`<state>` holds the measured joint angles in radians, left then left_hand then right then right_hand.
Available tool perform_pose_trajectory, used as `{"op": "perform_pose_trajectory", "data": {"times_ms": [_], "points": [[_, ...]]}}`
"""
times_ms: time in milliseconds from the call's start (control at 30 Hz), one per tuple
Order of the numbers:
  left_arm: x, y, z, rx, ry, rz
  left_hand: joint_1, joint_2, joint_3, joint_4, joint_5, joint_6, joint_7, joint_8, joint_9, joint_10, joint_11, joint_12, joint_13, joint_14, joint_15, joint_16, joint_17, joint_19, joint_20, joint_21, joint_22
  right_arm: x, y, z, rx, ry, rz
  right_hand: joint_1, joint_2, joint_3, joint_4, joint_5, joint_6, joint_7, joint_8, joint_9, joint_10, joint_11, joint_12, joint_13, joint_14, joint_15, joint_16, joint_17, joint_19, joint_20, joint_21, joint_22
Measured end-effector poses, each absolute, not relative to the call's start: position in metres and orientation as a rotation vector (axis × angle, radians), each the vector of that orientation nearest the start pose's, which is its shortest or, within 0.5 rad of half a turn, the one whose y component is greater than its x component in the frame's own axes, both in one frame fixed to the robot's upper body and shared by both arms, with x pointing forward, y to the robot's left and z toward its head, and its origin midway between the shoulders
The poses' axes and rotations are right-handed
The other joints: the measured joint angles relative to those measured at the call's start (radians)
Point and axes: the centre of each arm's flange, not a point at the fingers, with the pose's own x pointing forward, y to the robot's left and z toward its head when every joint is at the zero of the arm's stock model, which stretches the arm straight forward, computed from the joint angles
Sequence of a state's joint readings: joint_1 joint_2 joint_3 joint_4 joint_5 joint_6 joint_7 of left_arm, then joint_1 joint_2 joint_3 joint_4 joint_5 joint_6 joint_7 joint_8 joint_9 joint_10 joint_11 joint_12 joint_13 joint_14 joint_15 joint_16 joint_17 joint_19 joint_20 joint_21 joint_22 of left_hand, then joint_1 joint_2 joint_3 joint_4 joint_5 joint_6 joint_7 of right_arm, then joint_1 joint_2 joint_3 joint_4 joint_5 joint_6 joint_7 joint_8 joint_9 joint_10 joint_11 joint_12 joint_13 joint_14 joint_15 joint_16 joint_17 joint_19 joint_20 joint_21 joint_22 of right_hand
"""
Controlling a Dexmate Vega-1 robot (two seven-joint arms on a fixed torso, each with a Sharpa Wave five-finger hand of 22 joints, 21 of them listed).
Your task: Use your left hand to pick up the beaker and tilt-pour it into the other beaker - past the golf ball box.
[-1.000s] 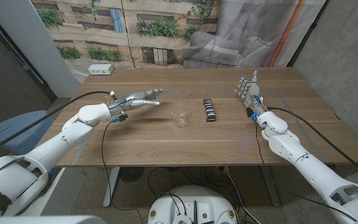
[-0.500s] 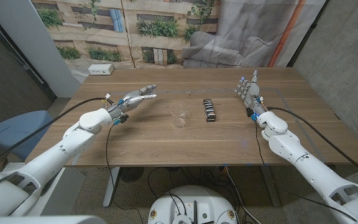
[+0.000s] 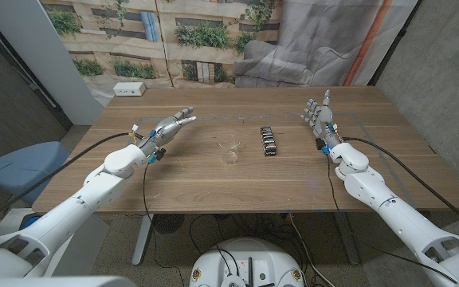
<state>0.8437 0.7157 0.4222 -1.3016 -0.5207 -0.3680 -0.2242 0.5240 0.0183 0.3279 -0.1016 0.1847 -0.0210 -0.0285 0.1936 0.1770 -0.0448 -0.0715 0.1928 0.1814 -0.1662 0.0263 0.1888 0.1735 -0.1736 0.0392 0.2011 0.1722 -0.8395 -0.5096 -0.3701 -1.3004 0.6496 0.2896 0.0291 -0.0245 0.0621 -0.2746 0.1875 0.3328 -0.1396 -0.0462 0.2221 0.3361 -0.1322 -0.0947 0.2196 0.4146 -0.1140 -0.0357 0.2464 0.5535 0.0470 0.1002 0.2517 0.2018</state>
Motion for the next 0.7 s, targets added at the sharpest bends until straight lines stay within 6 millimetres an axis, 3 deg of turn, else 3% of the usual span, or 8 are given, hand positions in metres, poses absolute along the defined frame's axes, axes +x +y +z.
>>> {"op": "perform_pose_trajectory", "data": {"times_ms": [267, 500, 700], "points": [[0.629, 0.321, -0.037, 0.263, -0.595, -0.318, -0.103, 0.103, 0.005, 0.06, -0.004, 0.012, -0.002, 0.0, 0.0, 0.005, 0.005, 0.0, 0.0, 0.014, -0.014, 0.0, 0.006, 0.002, -0.01, 0.0, 0.0, 0.653, -0.29, -0.027, 0.042, -0.594, 0.206, 0.0, 0.0, 0.0, 0.0, 0.0, 0.0, 0.0, 0.0, 0.0, 0.0, 0.0, 0.0, 0.0, 0.0, 0.0, 0.0, 0.0, 0.0, 0.0, 0.0, 0.0], [0.628, 0.318, -0.044, 0.19, -0.589, -0.282, -0.139, 0.139, 0.012, 0.081, -0.004, 0.016, 0.002, 0.0, 0.0, 0.001, 0.009, 0.0, 0.0, 0.018, -0.018, 0.0, 0.006, 0.001, -0.013, 0.0, 0.0, 0.653, -0.29, -0.027, 0.042, -0.594, 0.206, 0.0, 0.0, 0.0, 0.0, 0.0, 0.0, 0.0, 0.0, 0.0, 0.0, 0.0, 0.0, 0.0, 0.0, 0.0, 0.0, 0.0, 0.0, 0.0, 0.0, 0.0], [0.628, 0.318, -0.049, 0.142, -0.582, -0.255, -0.181, 0.152, 0.018, 0.103, -0.004, 0.028, 0.009, -0.005, 0.0, -0.004, 0.015, 0.0, 0.0, 0.017, -0.028, 0.0, 0.006, 0.023, -0.042, 0.006, 0.0, 0.653, -0.29, -0.027, 0.042, -0.594, 0.206, 0.0, 0.0, 0.0, 0.0, 0.0, 0.0, 0.0, 0.0, 0.0, 0.0, 0.0, 0.0, 0.0, 0.0, 0.0, 0.0, 0.0, 0.0, 0.0, 0.0, 0.0]]}}
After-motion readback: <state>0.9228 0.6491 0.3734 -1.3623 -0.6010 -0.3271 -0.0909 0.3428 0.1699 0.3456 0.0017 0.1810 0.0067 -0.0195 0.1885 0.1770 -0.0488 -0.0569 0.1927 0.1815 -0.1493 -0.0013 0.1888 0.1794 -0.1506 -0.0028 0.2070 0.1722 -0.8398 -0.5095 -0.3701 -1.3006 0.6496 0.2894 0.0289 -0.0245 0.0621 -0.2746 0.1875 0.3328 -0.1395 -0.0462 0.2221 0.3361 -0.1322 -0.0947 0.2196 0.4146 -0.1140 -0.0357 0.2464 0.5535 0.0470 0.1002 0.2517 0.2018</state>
